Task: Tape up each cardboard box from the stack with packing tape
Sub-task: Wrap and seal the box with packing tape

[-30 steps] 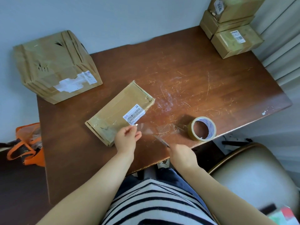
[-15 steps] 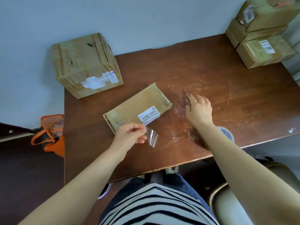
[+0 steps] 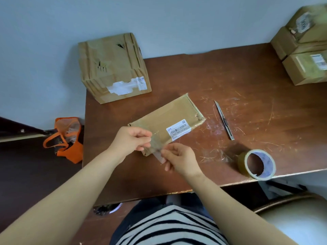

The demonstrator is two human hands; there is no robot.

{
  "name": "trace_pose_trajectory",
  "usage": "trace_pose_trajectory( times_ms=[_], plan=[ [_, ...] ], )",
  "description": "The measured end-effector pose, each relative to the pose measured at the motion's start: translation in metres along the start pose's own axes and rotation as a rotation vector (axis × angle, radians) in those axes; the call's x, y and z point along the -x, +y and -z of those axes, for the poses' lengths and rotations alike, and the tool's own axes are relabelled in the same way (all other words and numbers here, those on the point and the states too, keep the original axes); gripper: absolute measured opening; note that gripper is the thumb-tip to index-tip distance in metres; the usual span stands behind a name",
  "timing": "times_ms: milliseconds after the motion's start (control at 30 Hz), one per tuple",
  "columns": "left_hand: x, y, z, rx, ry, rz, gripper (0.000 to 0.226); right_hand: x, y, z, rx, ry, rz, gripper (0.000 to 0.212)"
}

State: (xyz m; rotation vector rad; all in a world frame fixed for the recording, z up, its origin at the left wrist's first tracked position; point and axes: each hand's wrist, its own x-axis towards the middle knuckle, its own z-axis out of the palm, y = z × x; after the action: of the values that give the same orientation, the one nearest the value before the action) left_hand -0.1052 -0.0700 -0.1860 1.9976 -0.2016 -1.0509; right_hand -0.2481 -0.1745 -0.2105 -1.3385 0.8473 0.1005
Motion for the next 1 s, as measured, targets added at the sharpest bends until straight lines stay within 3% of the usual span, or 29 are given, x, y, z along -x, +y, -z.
trace_pose_trajectory(
  times_ms=[100,167,233,567,767,1000],
  plan=[
    [-0.020,0.006,0.018,-0.017,-0.006,-0.016,0.052,-0.012,-0.007,-0.018,-0.078,0.089,-0.026,0.030],
    [-0.035,0.006,0.027,-0.051,0.009,-0.051,0.076,-0.020,-0.010,-0.029,-0.047,0.113,0.000,0.020],
    [-0.052,0.006,0.035,-0.219,0.061,-0.130,0.081,-0.028,-0.011,-0.038,0.006,0.136,0.023,0.018],
    [-0.082,-0.008,0.039,-0.300,0.084,-0.201,0.073,-0.054,-0.012,-0.049,0.115,0.167,-0.077,0.018],
    [-0.087,-0.013,0.037,-0.454,0.097,-0.264,0.049,-0.058,-0.010,-0.050,0.175,0.143,-0.089,0.014],
    [-0.084,-0.015,0.033,-0.521,0.139,-0.309,0.052,-0.066,-0.014,-0.051,0.361,0.089,-0.088,0.015]
  ],
)
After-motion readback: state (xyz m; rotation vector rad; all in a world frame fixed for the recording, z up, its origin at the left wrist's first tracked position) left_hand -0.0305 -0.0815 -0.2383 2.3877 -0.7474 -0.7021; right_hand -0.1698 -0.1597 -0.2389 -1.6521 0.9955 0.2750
